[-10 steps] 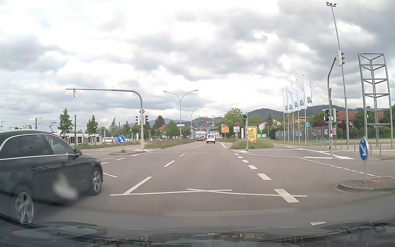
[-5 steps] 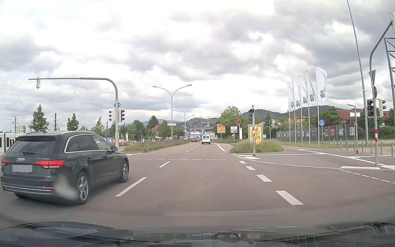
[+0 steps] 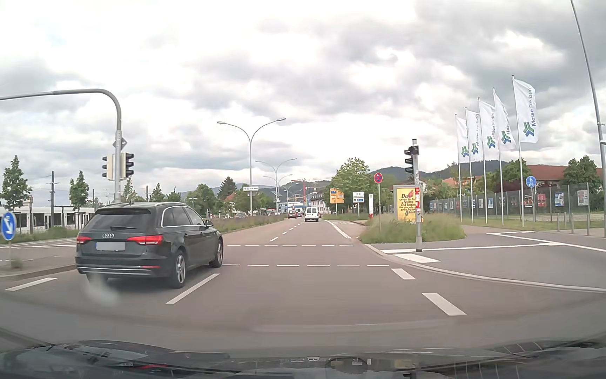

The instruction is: Follow the waypoints while adhering to traffic rules and regulations

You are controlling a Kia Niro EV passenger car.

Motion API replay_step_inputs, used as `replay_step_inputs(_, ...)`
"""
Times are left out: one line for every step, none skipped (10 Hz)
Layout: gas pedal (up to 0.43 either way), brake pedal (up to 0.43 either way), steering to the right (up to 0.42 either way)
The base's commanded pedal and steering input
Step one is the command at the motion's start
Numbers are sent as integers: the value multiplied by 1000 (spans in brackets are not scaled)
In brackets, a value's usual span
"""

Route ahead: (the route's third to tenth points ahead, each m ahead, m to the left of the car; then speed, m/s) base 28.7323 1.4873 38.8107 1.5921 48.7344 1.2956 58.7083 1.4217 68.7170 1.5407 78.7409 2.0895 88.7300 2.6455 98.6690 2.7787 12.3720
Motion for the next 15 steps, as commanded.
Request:
replay_step_inputs(59,0,2)
replay_step_inputs(59,0,1)
replay_step_inputs(59,0,1)
replay_step_inputs(59,0,0)
replay_step_inputs(59,0,0)
replay_step_inputs(59,0,0)
replay_step_inputs(59,0,0)
replay_step_inputs(67,0,0)
replay_step_inputs(67,0,0)
replay_step_inputs(67,0,0)
replay_step_inputs(67,0,0)
replay_step_inputs(67,0,0)
replay_step_inputs(67,0,0)
replay_step_inputs(79,0,0)
replay_step_inputs(79,0,0)
